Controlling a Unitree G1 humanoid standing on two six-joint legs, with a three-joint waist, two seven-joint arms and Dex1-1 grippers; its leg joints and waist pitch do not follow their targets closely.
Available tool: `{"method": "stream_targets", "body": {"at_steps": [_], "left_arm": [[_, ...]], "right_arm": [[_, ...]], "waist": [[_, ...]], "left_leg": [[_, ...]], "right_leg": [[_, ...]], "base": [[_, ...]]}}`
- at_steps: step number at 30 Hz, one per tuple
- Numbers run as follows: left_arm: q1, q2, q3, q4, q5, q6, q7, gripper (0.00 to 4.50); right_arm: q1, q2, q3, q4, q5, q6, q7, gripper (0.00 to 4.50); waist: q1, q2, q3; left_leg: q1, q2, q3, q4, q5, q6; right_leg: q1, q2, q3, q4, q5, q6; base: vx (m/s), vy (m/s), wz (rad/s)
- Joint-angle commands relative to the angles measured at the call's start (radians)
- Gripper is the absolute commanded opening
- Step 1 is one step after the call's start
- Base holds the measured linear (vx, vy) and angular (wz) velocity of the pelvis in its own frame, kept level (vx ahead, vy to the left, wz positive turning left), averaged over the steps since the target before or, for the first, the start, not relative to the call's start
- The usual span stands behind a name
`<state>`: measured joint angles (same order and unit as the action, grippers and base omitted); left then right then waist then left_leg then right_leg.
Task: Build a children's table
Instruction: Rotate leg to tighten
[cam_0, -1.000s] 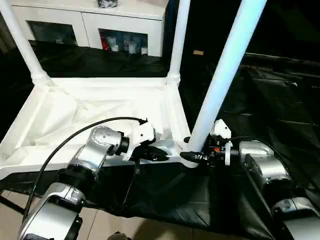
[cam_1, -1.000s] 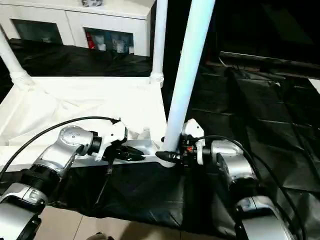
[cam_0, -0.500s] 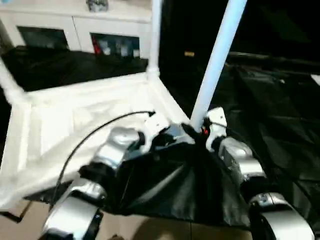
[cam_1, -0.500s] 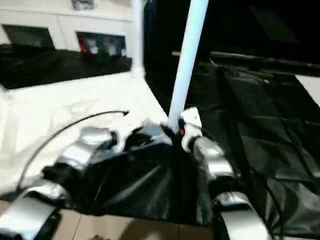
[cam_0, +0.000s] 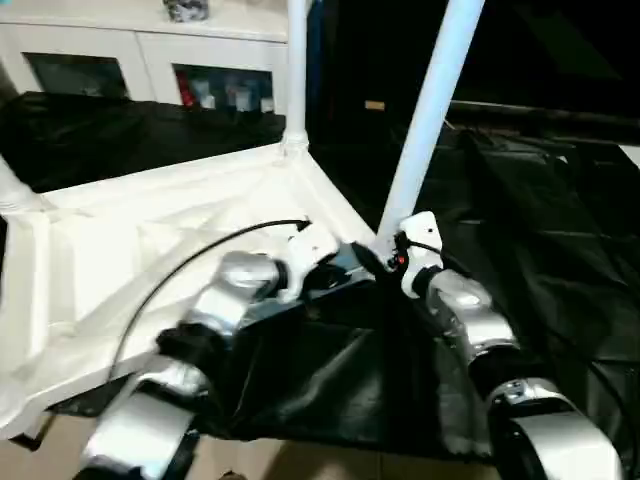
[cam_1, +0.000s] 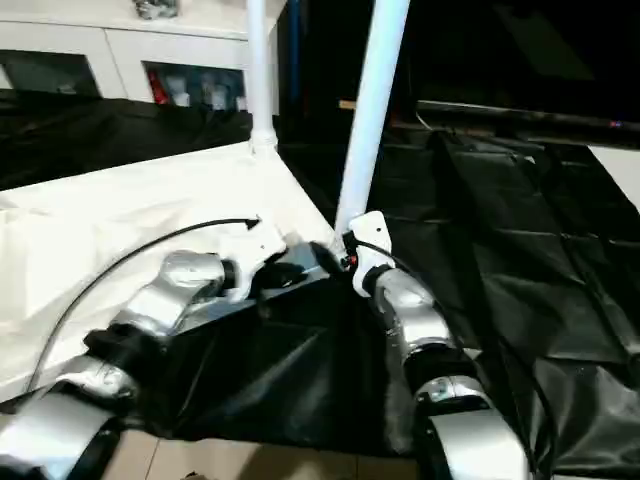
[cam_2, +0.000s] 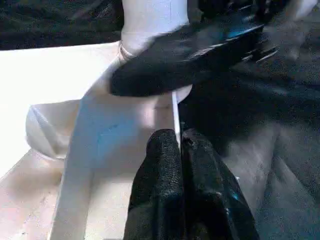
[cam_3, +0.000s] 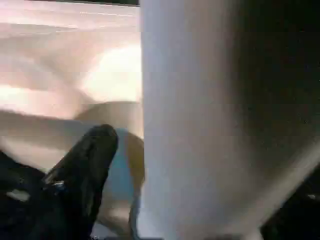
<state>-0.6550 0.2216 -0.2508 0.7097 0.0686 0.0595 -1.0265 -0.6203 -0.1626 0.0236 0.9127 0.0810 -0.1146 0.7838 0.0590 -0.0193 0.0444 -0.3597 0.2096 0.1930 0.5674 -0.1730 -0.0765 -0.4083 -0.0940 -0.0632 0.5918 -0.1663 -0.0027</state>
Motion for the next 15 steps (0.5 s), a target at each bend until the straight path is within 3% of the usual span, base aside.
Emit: {"method": "stream_targets", "body": {"at_steps": [1, 3, 6, 9, 11, 15], "left_arm": [[0.003, -0.011, -0.038, -0.050, -0.037, -0.046, -0.107, 0.00], [0.006, 0.004, -0.039, -0.053, -0.042, -0.047, -0.135, 0.00], [0.009, 0.030, -0.043, -0.054, -0.045, -0.039, -0.186, 0.00], [0.013, 0.037, -0.043, -0.060, -0.049, -0.039, -0.200, 0.00], [0.016, 0.052, -0.046, -0.068, -0.061, -0.031, -0.239, 0.00], [0.017, 0.068, -0.049, -0.070, -0.069, -0.027, -0.279, 0.00]], "right_arm": [[0.008, -0.009, 0.039, -0.022, 0.015, 0.027, 0.133, 4.12], [0.016, -0.035, 0.039, -0.040, 0.033, 0.040, 0.204, 4.12], [0.026, -0.081, 0.044, -0.071, 0.070, 0.076, 0.333, 4.12], [0.027, -0.092, 0.043, -0.077, 0.081, 0.089, 0.366, 3.78], [0.035, -0.122, 0.048, -0.096, 0.088, 0.102, 0.439, 3.78], [0.045, -0.149, 0.062, -0.117, 0.088, 0.121, 0.505, 3.31]], "waist": [[0.007, -0.001, -0.063], [0.015, 0.001, -0.067], [0.024, 0.002, -0.068], [0.034, 0.003, -0.063], [0.036, 0.006, -0.062], [0.042, 0.004, -0.062]], "left_leg": [[0.000, 0.022, -0.005, -0.059, -0.238, 0.073], [0.003, 0.026, 0.000, -0.054, -0.187, 0.087], [0.001, 0.026, 0.003, -0.048, -0.158, 0.110], [0.005, 0.029, 0.003, -0.053, -0.212, 0.083], [0.008, 0.028, 0.002, -0.055, -0.232, 0.065], [0.007, 0.028, 0.002, -0.055, -0.230, 0.059]], "right_leg": [[0.053, -0.042, 0.034, -0.059, -0.172, -0.242], [0.054, -0.040, 0.032, -0.049, -0.085, -0.277], [0.053, -0.039, 0.032, -0.041, -0.029, -0.296], [0.048, -0.044, 0.032, -0.048, -0.112, -0.289], [0.048, -0.044, 0.033, -0.053, -0.156, -0.278], [0.047, -0.044, 0.034, -0.054, -0.164, -0.268]], "base": [[0.000, 0.000, 0.00], [0.000, 0.000, 0.00], [0.000, 0.000, 0.00], [0.000, 0.000, 0.00], [0.000, 0.000, 0.00], [0.000, 0.000, 0.00]]}}
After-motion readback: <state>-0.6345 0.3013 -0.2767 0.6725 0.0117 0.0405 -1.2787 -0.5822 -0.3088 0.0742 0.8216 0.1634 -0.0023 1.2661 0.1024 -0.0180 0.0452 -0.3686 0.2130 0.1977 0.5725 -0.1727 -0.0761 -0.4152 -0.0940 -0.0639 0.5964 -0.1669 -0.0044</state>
